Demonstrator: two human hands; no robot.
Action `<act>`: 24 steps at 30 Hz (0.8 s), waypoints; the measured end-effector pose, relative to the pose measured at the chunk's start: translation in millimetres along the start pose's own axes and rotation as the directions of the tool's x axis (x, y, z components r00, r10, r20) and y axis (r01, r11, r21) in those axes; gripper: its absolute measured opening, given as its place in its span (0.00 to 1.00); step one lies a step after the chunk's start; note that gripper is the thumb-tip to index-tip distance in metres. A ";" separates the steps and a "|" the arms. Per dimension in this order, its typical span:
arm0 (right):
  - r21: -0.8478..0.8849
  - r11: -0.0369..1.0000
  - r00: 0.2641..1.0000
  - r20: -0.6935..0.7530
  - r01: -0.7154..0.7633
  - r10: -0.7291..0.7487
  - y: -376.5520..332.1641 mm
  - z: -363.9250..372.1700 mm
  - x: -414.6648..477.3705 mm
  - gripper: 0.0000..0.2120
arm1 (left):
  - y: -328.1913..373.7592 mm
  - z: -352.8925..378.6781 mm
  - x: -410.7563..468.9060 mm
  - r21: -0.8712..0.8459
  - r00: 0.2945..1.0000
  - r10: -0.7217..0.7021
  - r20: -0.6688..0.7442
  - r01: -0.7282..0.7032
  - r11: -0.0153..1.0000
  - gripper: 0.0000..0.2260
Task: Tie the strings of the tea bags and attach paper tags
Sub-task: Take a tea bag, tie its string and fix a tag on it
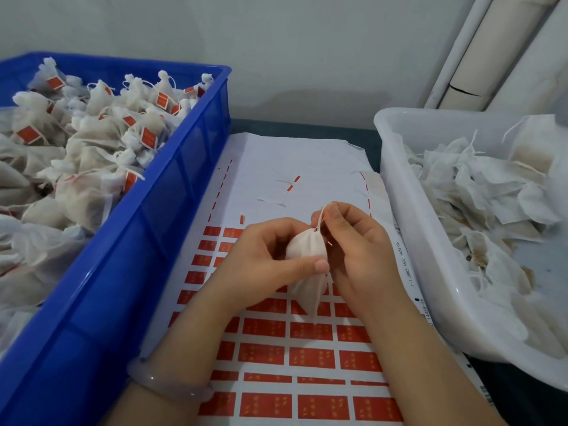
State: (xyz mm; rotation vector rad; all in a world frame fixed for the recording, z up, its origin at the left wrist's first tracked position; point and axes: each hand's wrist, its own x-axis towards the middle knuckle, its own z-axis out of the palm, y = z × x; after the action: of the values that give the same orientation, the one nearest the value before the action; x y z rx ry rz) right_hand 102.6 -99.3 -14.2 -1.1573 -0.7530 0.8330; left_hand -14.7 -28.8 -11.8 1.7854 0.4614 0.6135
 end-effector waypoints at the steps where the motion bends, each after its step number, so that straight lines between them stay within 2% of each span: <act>1: 0.052 0.999 1.000 0.018 0.002 -0.003 -0.2 -0.2 0.2 0.10 | 0.5 -0.2 -0.4 -0.005 1.000 0.013 -0.002 -0.013 1.000 0.11; 4: 0.244 0.970 0.998 0.061 0.006 -0.021 -2.4 -2.3 1.3 0.09 | 2.0 -0.8 -1.3 -0.030 0.999 0.036 -0.022 -0.037 0.999 0.08; 7: 0.398 0.917 0.998 0.052 0.004 -0.027 -6.4 -8.0 3.3 0.09 | 3.4 0.5 -2.1 -0.019 0.997 0.031 -0.068 -0.033 0.999 0.11; 13: 0.559 0.828 0.996 0.044 0.039 -0.077 -9.9 -14.4 5.8 0.07 | 3.4 0.4 -3.0 -0.002 0.976 0.104 -0.190 -0.106 0.994 0.16; 16: 0.588 0.808 0.997 0.048 0.022 -0.061 -9.2 -15.7 5.2 0.07 | 3.2 0.3 -1.6 0.003 0.958 0.126 -0.259 -0.130 0.991 0.16; 18: 0.558 0.829 0.999 0.035 0.006 -0.031 -8.8 -15.9 5.0 0.07 | 2.6 0.5 -0.8 -0.026 0.950 0.122 -0.287 -0.135 0.990 0.14; 20: 0.445 0.895 1.000 0.008 0.003 -0.008 -6.8 -16.0 5.6 0.08 | 2.3 0.8 -0.5 -0.042 0.945 0.116 -0.305 -0.136 0.990 0.12; 22: 0.226 0.973 0.998 -0.004 0.054 -0.055 -4.1 -14.7 5.0 0.11 | 1.9 1.0 -0.2 -0.054 0.940 0.109 -0.324 -0.134 0.990 0.10; 24: -0.052 0.986 0.986 0.061 0.158 -0.155 -3.9 -11.4 1.9 0.11 | 2.1 1.0 0.2 -0.085 0.936 0.098 -0.339 -0.134 0.987 0.08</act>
State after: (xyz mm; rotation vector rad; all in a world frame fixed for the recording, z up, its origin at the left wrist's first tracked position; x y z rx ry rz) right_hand 113.9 -103.6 -13.0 -1.1123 -0.9076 0.7193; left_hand -14.0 -30.0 -10.0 1.6187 0.5437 1.0157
